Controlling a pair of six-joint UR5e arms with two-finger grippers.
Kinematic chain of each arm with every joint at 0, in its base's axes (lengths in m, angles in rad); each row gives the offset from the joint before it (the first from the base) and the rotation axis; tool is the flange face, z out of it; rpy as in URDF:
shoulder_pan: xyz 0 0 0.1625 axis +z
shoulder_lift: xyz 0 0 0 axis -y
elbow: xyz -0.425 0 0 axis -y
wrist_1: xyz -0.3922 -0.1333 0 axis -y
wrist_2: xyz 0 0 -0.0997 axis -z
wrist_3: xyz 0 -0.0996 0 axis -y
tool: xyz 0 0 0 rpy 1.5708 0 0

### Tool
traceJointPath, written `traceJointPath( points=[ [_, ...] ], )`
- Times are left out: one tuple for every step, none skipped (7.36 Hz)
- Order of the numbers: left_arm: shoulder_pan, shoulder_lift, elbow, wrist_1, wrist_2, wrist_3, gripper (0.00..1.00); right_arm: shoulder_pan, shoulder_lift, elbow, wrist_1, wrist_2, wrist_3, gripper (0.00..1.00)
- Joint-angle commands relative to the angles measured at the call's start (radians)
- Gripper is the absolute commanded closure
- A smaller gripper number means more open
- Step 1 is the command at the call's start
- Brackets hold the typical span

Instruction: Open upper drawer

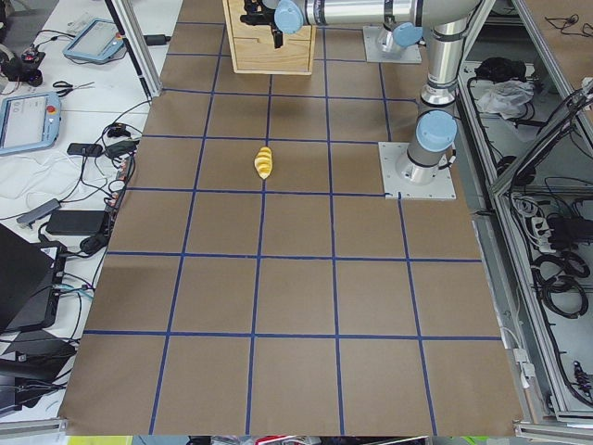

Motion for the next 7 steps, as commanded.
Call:
traceJointPath(
  points=[
    [-0.011, -0.033, 0.009, 0.026, -0.150, -0.002, 0.00, 0.000, 0.000, -0.001, 0.000, 0.000, 0.000, 0.00],
    [-0.011, -0.034, 0.010, 0.031, -0.153, -0.003, 0.00, 0.000, 0.000, -0.001, 0.000, 0.000, 0.000, 0.00],
    [-0.011, -0.040, 0.010, 0.032, -0.156, 0.000, 0.00, 0.000, 0.000, -0.001, 0.000, 0.000, -0.001, 0.00],
    [-0.011, -0.054, 0.009, 0.069, -0.153, 0.007, 0.00, 0.000, 0.000, -0.001, 0.000, 0.000, 0.000, 0.00],
    [-0.011, -0.074, 0.009, 0.115, -0.151, 0.010, 0.00, -0.002, 0.000, -0.001, 0.000, 0.000, 0.000, 0.00],
    [-0.011, -0.079, 0.009, 0.115, -0.148, 0.026, 0.00, -0.002, 0.000, -0.001, 0.000, 0.000, 0.000, 0.00],
    [-0.009, -0.079, 0.006, 0.115, -0.105, 0.064, 0.00, 0.000, 0.000, -0.001, 0.000, 0.000, -0.001, 0.00]
  ],
)
